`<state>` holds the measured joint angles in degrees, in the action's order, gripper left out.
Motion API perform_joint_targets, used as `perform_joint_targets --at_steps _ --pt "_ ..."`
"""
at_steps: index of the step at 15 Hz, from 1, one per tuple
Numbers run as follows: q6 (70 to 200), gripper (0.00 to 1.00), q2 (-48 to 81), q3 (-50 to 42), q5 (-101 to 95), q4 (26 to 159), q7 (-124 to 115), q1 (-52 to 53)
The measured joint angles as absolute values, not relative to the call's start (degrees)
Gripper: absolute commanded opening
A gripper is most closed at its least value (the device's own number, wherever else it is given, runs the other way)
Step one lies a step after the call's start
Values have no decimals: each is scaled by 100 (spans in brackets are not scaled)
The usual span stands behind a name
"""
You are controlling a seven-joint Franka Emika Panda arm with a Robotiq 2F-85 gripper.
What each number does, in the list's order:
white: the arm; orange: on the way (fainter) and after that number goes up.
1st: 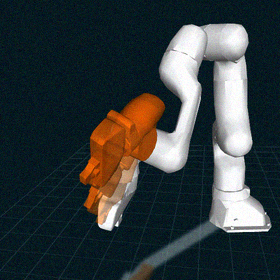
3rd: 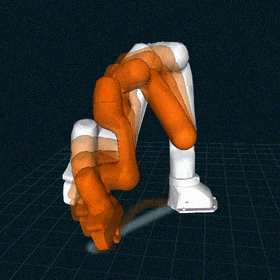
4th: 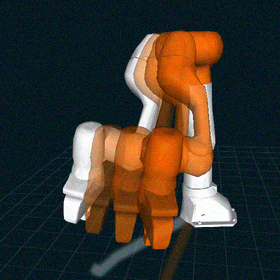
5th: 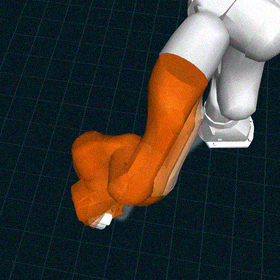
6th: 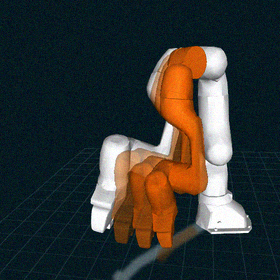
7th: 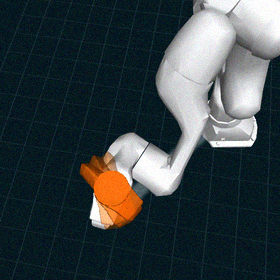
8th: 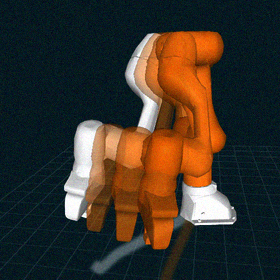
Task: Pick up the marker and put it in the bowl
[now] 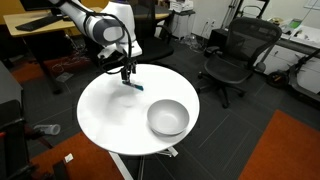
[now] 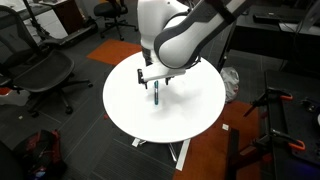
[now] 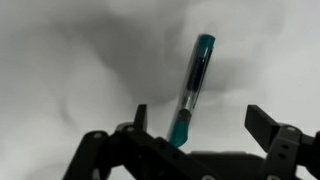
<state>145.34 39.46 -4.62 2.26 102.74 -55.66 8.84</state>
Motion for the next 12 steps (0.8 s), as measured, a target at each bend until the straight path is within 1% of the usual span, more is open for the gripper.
perform_joint_targets --at_steps 12 --pt "14515 100 4366 -463 444 9975 -5566 870"
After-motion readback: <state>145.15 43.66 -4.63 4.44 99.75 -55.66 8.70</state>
